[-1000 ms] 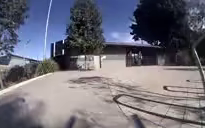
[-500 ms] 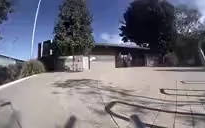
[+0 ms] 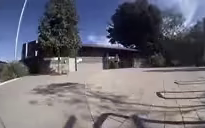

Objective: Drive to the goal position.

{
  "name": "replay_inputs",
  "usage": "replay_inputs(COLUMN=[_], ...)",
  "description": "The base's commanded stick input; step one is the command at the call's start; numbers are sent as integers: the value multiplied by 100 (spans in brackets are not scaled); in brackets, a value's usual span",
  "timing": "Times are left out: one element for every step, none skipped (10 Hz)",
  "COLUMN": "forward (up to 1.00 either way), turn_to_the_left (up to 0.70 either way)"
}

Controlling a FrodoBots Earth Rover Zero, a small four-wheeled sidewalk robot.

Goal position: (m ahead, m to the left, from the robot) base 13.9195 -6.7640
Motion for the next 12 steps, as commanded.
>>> replay_inputs(forward=[100, 100, 100, 100, 100, 100, 100, 100, 100, 100, 100, 100], turn_to_the_left=[-40, -40, -40, -25, 0, 0, 0, 0, 0, 0, 0, 0])
